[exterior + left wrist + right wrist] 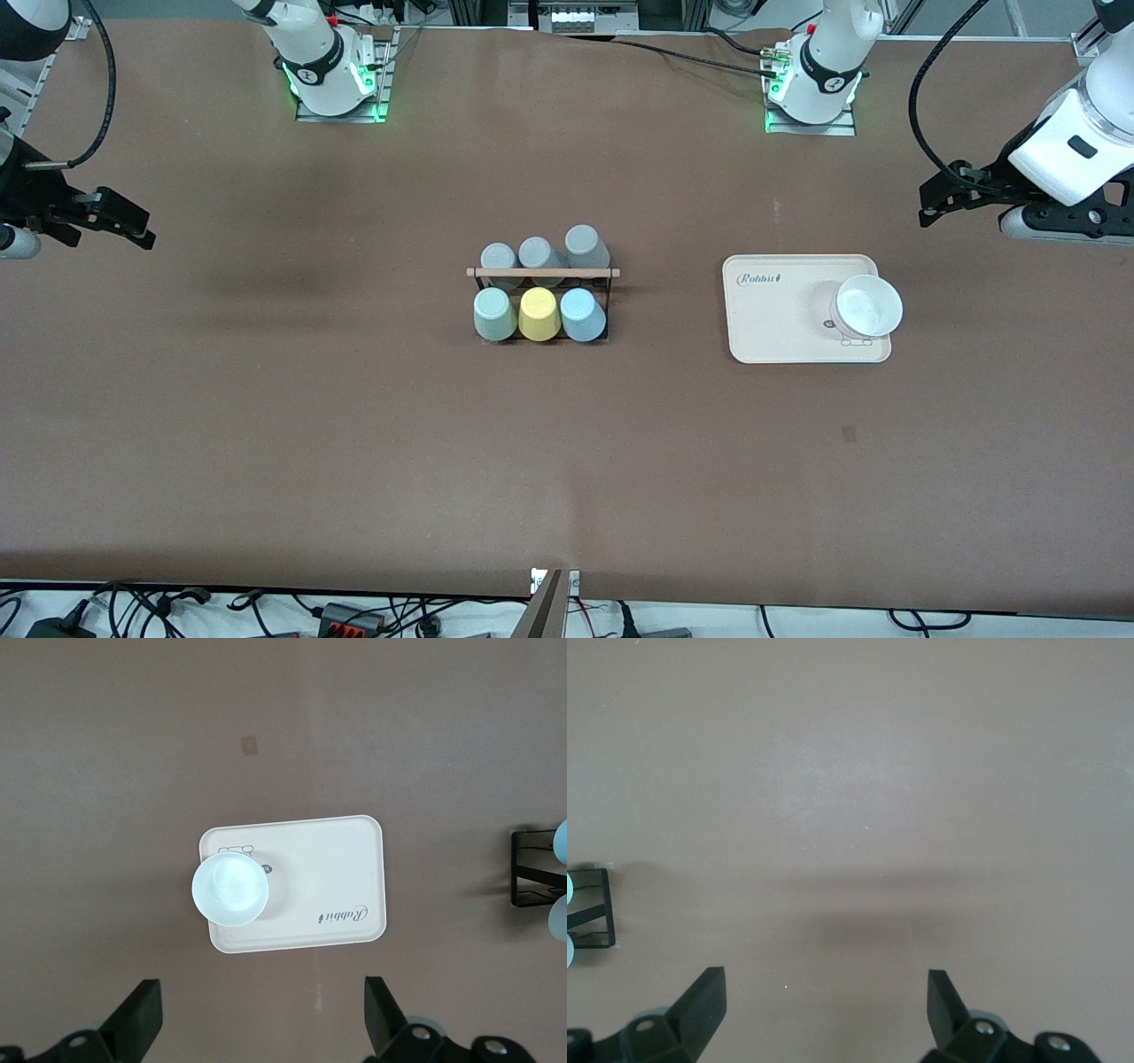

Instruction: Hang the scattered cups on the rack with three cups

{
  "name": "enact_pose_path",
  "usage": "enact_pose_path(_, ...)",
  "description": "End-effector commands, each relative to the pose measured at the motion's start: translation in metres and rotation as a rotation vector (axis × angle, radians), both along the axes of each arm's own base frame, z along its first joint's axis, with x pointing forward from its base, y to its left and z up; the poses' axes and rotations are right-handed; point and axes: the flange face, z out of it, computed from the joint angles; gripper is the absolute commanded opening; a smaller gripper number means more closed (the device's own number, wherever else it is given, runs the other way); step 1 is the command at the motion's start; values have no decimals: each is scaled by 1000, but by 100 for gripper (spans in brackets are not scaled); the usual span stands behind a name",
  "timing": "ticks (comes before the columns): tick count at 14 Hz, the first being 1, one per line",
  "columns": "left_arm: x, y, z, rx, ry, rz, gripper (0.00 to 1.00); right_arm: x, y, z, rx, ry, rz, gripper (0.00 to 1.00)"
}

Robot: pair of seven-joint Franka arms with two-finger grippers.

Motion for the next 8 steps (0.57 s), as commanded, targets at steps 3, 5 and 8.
enact_pose_path(3,-3,3,7,-9,-6,-4,100,-15,1,13,6,0,17,100)
enact_pose_path(5,-3,3,7,-9,-6,-4,100,-17,-2,15,6,0,12,100)
enact_pose_path(8,-3,3,7,-9,-6,-4,100,-17,2,12,6,6,20,100)
